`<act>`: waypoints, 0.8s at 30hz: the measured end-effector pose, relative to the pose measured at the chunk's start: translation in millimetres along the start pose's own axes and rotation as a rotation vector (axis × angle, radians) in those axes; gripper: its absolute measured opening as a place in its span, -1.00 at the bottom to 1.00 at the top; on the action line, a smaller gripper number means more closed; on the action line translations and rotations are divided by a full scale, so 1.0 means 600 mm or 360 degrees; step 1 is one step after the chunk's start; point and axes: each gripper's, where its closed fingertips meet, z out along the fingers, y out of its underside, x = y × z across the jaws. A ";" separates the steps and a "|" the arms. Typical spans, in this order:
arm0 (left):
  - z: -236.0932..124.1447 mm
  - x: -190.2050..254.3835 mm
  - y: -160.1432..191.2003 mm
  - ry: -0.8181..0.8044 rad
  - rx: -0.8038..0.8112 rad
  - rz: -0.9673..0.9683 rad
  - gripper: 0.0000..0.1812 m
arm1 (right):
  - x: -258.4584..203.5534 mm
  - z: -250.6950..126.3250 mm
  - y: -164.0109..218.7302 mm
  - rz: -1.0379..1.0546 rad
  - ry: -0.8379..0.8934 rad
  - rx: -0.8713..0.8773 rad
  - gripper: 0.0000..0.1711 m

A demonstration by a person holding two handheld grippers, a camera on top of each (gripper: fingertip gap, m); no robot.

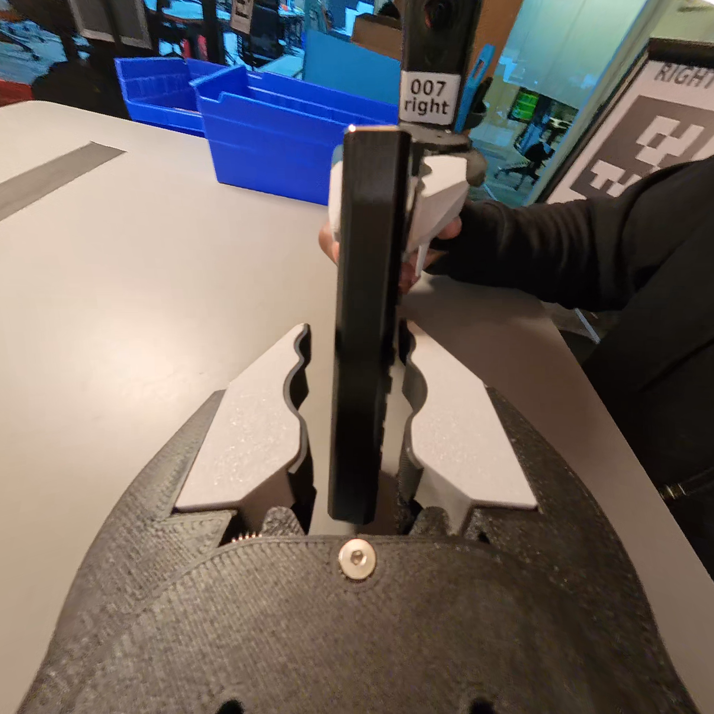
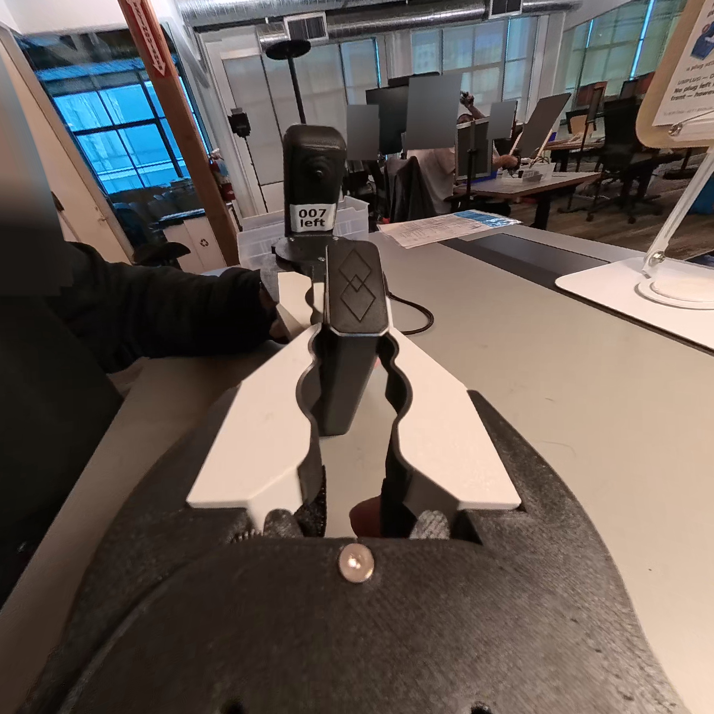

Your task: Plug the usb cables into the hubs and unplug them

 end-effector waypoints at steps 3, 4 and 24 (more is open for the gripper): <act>-0.001 -0.007 0.048 -0.0031 -0.0250 0.0053 -0.33 | 0.010 -0.007 0.003 0.0055 0.0017 0.0014 -0.66; -0.001 -0.010 0.061 -0.0056 -0.0310 0.0075 -0.33 | 0.013 -0.010 0.004 0.0076 0.0013 0.0020 -0.67; -0.004 -0.030 0.106 -0.0152 -0.0607 -0.0099 -0.66 | 0.096 -0.060 0.058 -0.0295 0.0445 -0.0390 -0.46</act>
